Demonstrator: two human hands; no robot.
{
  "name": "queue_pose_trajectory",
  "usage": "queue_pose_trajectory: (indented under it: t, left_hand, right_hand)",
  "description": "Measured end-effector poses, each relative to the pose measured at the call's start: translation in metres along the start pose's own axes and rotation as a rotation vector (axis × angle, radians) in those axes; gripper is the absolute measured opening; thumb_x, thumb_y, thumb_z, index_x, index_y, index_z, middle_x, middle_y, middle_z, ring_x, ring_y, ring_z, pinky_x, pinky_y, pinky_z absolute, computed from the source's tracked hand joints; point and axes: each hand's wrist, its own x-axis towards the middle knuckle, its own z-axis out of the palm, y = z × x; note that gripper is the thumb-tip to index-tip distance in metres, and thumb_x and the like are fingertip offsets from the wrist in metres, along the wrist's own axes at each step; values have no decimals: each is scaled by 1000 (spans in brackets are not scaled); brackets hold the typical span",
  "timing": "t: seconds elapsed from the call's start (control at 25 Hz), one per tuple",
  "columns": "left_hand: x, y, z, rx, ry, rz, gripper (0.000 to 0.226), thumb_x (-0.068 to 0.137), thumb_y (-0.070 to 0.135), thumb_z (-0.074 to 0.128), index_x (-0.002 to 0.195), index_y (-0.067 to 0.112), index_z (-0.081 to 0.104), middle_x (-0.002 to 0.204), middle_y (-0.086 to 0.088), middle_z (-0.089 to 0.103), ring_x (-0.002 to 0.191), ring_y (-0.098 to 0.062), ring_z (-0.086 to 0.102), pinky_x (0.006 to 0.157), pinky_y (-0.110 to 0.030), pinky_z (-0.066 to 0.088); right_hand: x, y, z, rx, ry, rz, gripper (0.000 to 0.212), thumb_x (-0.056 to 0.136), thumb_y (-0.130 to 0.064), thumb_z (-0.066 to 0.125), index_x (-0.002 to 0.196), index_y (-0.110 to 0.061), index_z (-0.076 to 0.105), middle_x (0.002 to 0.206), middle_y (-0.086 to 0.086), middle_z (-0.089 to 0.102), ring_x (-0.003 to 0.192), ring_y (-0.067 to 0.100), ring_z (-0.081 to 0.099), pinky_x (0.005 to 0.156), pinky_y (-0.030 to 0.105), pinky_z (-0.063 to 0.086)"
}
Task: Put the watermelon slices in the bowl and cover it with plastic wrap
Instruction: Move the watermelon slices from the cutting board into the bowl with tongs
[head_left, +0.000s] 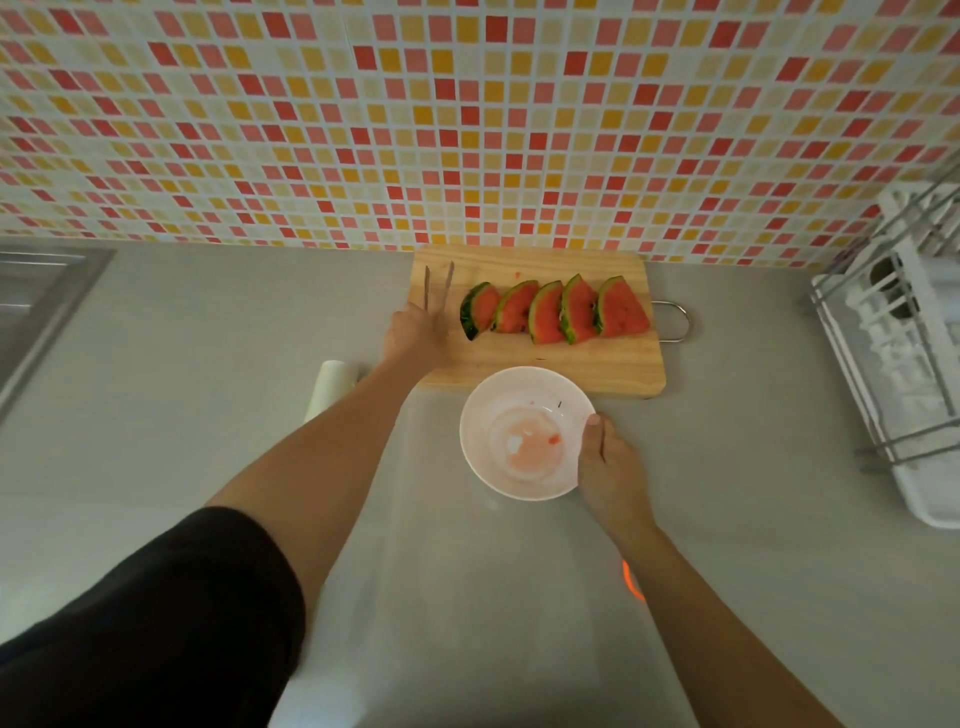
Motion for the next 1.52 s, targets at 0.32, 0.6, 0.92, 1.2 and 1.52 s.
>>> queue_pose_trajectory:
  t: [0.32,0.6,0.92,1.2,1.52]
  left_hand:
    - [-20,8,-44,-746,-472,107,19,96,21,43,95,10,58,79,-3,53,51,-5,42,47,-15,35]
    - [-39,75,-25,-177,-347,333,44,91,42,56,75,2,67,60,-4,54,52,-17,43,54,-26,37]
    - [-33,117,-2,-125,-248,202,27,84,23,58,63,8,51,52,-1,43,43,-15,37,42,-23,32]
    - [-29,113,8,-299,-217,96,16,79,10,54,64,8,50,57,-2,42,47,-15,37,42,-23,30]
    - [-31,111,-5,-499,-251,43,17,79,4,57,62,5,54,55,-5,41,42,-16,32,40,-21,25]
  right_hand:
    - [0,-4,-3,-27,-10,-3,35,98,-29,28,99,-11,58,83,3,60,76,23,53,66,30,34]
    - [-4,-3,-3,-16,-6,-10,35,99,-28,28,99,-11,58,82,8,63,74,26,55,62,28,32]
    - [-2,1,-1,-25,20,-11,33,98,-30,28,96,-15,57,77,-2,56,69,20,49,60,27,29]
    - [-1,1,1,-19,32,-6,34,98,-30,28,96,-13,58,78,3,60,69,20,49,59,27,28]
    - [-1,3,2,-24,31,4,34,98,-32,27,96,-15,57,76,-1,56,69,21,50,61,28,30]
